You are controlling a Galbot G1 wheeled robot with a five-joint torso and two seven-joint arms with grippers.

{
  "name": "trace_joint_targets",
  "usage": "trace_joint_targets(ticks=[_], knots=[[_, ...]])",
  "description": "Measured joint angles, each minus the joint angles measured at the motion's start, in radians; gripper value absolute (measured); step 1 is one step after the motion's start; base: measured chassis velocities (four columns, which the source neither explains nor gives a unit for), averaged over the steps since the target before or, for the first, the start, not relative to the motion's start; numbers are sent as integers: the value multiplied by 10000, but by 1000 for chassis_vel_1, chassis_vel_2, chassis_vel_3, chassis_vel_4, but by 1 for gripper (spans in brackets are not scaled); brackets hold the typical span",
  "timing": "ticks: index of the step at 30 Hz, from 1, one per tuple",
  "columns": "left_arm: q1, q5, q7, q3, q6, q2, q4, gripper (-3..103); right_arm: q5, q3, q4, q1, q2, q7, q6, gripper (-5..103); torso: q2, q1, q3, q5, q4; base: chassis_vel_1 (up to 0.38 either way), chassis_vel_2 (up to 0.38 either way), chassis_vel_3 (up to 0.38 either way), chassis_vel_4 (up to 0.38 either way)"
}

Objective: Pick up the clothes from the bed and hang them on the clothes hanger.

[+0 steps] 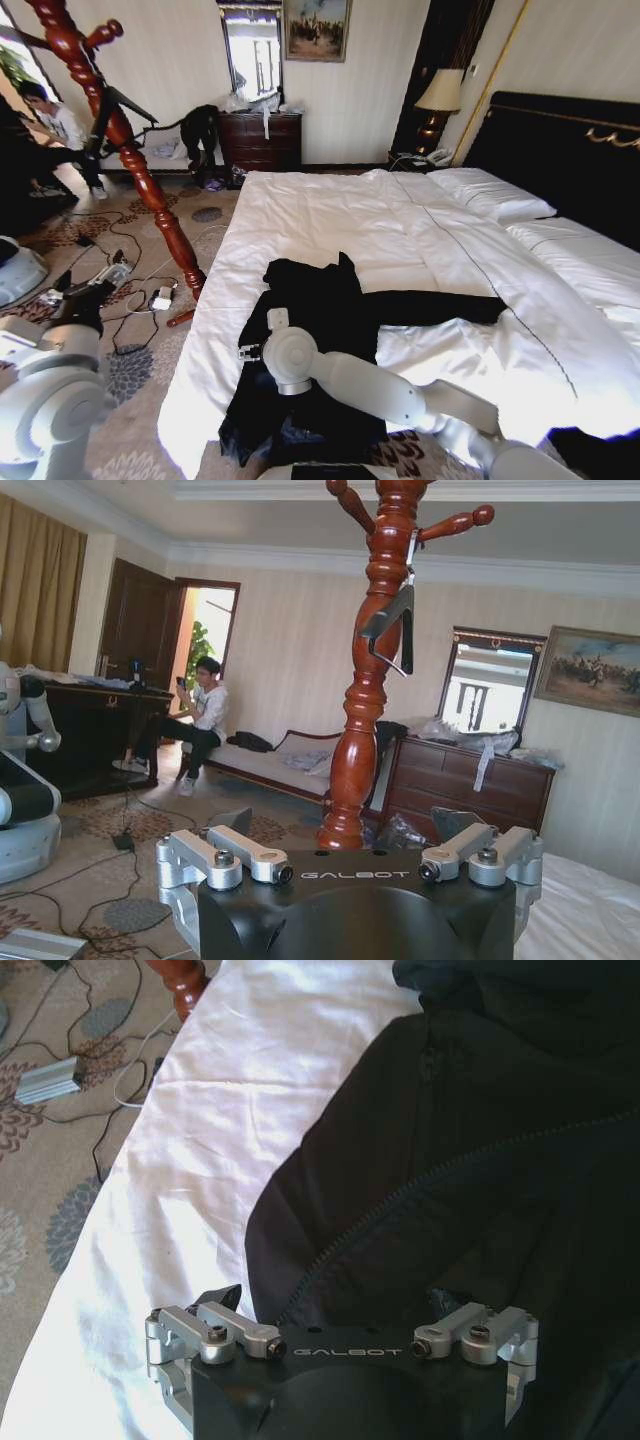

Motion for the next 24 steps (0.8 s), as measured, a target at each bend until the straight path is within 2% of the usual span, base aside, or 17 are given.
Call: trace_joint_targets(ticks=[3, 8, 11, 12, 15, 20, 22, 24], knots=[[-15, 2, -28, 9, 32, 28, 10, 100, -482, -172, -221, 24, 68, -309, 10, 100, 0, 0, 0, 0, 1, 0, 0, 0, 0], [-47, 23, -80, 10, 60, 76, 78, 100, -1123, -555, -800, 41, 248, -350, -21, 100, 0, 0, 0, 0, 1, 0, 0, 0, 0], [-59, 23, -102, 3, 62, 91, 90, 100, -1171, -669, -903, 61, 260, -207, -91, 100, 0, 0, 0, 0, 1, 0, 0, 0, 0], [-71, 23, -115, -9, 62, 104, 107, 100, -1165, -750, -942, 85, 245, -88, -163, 103, 0, 1, 0, 1, 1, 0, 0, 0, 0], [-88, 45, -123, -20, 63, 127, 167, 100, -1060, -779, -943, 109, 211, -28, -188, 101, 0, 0, 0, 1, 0, 0, 0, 0, 0], [-165, 95, -167, 50, 29, 145, 350, 100, -712, -763, -713, 215, 100, 52, -140, 77, 0, 1, 0, 1, 1, 0, 0, 0, 0], [-183, 102, -180, 65, 23, 152, 384, 100, -593, -745, -614, 236, 58, 92, -131, 77, 0, 1, 0, 1, 1, 0, 0, 0, 0], [-219, 104, -209, 78, 17, 180, 440, 100, -341, -696, -427, 254, -52, 162, -119, 65, 0, 1, 0, 1, 1, 0, 0, 0, 0]])
